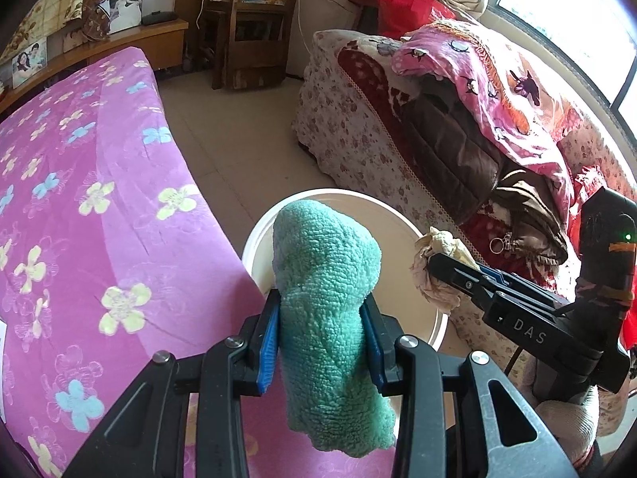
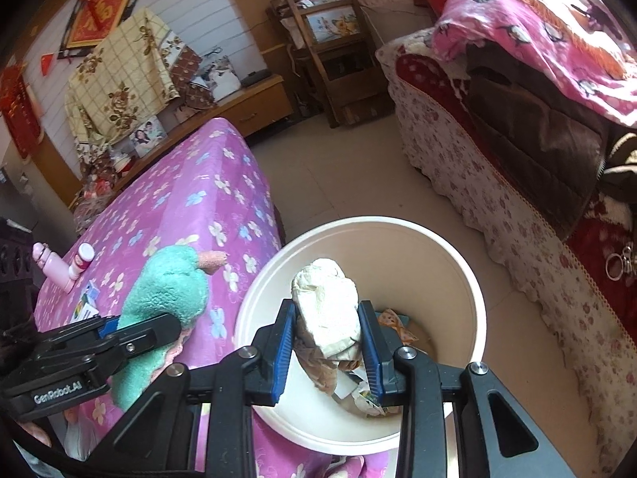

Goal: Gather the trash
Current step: 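Carry the green towel and crumpled paper over the white bucket, then open both tools to drop the towel and paper into the bucket, then move both open tools back over the two medicine boxes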

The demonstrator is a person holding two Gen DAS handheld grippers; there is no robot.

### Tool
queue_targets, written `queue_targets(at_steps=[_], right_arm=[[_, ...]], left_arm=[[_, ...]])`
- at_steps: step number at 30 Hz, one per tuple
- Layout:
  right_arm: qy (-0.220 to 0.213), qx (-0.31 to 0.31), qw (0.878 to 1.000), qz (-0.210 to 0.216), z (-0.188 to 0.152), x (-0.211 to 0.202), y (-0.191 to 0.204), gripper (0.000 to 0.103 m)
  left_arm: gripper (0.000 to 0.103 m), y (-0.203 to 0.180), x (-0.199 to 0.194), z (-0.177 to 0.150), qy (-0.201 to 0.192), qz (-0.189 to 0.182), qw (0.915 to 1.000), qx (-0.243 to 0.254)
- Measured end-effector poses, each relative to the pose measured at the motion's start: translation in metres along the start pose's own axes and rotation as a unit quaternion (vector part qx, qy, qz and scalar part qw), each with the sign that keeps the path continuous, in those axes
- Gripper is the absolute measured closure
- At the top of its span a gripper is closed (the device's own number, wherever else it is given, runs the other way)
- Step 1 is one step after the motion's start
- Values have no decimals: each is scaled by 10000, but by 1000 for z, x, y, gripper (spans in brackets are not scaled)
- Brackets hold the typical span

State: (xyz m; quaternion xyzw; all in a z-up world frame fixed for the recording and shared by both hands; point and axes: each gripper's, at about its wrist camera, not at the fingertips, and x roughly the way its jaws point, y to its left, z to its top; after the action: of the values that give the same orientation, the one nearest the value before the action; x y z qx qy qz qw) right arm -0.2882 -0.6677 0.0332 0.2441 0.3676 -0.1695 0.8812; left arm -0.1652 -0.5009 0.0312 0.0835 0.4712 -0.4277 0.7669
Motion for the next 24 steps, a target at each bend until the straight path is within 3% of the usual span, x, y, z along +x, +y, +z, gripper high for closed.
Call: queue_targets(at_steps=[8,10,11,12,15,24], right_arm=[[32,105,9999,-7,0,6,-5,66],[16,203,9998,90,0,6,-7,55],[2,281,9995,149,0,7,-9,34],[-17,344,9992,208,0,6,-11,29],[-27,382,9991,206,1,5,-11,29],[-16,280,9995,152,-1,-1,-4,29]], left_arm=[[63,1,2,0,-4,-42,10000,-35],[60,1,2,-1,0,-17,10000,-1],[57,1,2,-1,-4,-6,10000,7],[52,0,1,-1,-22,-10,10000,19],[39,0,-2,0,-90,-22,10000,-4],[39,8,-15,-5,-150,92,9998,-24]])
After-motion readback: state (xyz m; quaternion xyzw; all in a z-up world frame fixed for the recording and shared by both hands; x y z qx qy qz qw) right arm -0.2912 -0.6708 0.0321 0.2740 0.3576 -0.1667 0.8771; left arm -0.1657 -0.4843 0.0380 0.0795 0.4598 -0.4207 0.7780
